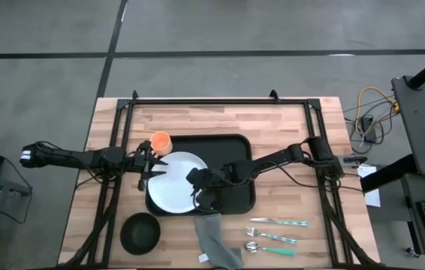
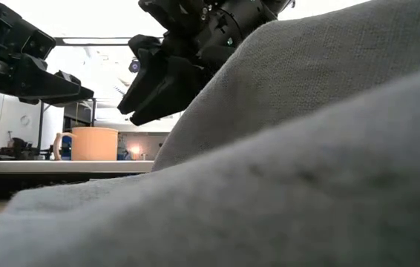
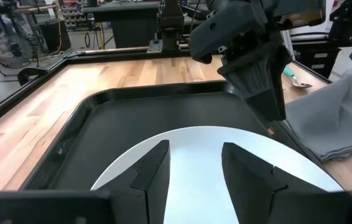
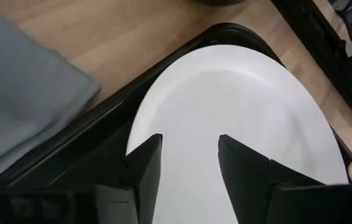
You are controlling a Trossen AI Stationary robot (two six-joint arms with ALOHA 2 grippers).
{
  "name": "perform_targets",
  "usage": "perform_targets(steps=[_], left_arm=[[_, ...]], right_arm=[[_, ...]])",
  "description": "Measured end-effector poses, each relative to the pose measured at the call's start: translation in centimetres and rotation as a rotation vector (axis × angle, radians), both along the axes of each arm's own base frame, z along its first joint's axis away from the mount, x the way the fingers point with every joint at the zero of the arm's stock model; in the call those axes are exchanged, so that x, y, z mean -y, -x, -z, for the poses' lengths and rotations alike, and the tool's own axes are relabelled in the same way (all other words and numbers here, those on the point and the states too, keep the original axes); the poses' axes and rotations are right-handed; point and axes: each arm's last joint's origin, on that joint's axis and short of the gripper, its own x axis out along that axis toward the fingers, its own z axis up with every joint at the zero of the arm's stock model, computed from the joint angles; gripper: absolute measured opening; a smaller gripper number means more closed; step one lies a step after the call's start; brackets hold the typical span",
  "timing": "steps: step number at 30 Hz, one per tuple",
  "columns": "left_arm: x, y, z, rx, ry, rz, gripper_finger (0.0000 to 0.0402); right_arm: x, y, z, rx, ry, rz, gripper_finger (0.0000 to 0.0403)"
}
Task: Set up tray
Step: Put the black bowl on the white plate
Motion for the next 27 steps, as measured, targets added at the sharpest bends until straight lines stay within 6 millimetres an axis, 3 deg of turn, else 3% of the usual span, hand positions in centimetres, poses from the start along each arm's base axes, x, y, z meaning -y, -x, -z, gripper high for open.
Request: perform_targets(steps=[7, 13, 19, 22, 27], left_arm=[[0.0, 0.0, 0.0, 0.0, 0.0, 0.0, 0.0128], [0.0, 0.0, 0.0, 0.001, 0.0, 0.0, 0.0128], [0.0, -0.1, -0.9, 0.048, 0.02, -0.003, 0.0128], [0.0, -0.1, -0.8, 0.039, 0.02, -0.004, 0.0128], [0.0, -0.1, -0.8, 0.036, 0.02, -0.004, 0.0128]], right_arm=[[0.0, 0.0, 0.0, -0.017, -0.036, 0.037, 0.0137], [0.2, 0.9, 0.5, -0.178, -0.162, 0.19, 0.0132], [0.8, 2.5, 1.1, -0.359, -0.36, 0.08, 0.0137], [1.8, 3.2, 1.1, -0.366, -0.433, 0.036, 0.014], [4.4, 5.0, 0.4, -0.332, -0.474, 0.112, 0.014]])
